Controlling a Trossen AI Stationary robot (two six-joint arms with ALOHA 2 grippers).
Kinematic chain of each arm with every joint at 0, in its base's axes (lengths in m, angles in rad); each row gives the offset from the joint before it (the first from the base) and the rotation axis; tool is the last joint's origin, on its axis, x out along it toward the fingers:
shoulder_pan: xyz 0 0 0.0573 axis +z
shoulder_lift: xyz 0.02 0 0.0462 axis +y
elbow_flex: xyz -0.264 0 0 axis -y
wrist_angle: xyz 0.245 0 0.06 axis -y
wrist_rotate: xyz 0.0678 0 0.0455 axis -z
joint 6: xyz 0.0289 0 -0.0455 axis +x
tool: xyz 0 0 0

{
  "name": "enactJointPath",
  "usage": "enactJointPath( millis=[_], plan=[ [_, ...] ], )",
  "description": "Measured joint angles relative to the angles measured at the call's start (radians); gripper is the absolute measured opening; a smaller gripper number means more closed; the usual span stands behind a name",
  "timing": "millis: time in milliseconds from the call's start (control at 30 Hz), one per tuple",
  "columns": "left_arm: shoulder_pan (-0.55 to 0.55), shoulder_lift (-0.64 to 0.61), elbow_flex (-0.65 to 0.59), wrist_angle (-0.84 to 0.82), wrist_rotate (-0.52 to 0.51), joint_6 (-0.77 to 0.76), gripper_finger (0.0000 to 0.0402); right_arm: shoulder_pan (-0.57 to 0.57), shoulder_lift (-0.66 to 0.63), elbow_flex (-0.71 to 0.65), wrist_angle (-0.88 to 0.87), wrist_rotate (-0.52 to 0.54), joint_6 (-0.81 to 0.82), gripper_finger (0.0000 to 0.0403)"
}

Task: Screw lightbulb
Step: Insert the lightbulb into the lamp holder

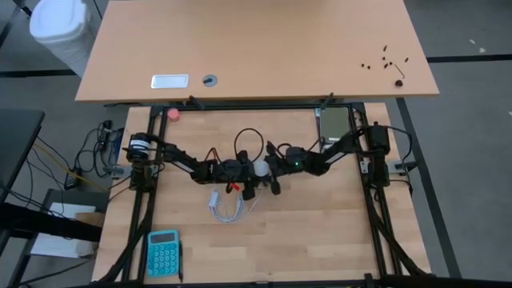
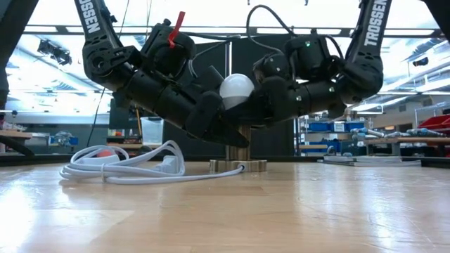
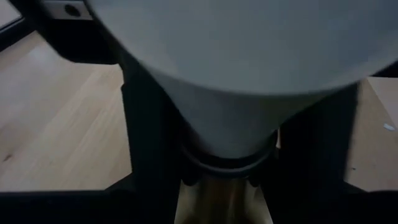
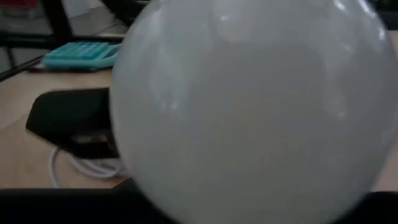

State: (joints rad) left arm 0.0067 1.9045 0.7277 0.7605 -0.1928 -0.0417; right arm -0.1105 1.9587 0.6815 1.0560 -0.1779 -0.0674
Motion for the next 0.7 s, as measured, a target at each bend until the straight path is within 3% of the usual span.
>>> enactJointPath(
  millis=[200,400,600,700],
  plan=[
    [0.000,0.000,0.000,-0.001,0.005,0.002,0.0191,0.055,-0.001,0.000,0.002,0.158,0.077,0.0213],
    [0.000,0.000,0.000,0.000,0.007,-0.010,0.0201,0.098,0.001,0.000,0.027,0.279,0.132,0.0209],
    [-0.001,0.000,-0.004,0.007,0.001,-0.011,0.0202,0.098,-0.002,-0.004,0.019,0.281,0.125,0.0214],
    [-0.001,0.000,-0.006,0.011,-0.004,-0.017,0.0202,0.065,-0.005,-0.014,0.024,0.187,0.143,0.0221]
  ],
)
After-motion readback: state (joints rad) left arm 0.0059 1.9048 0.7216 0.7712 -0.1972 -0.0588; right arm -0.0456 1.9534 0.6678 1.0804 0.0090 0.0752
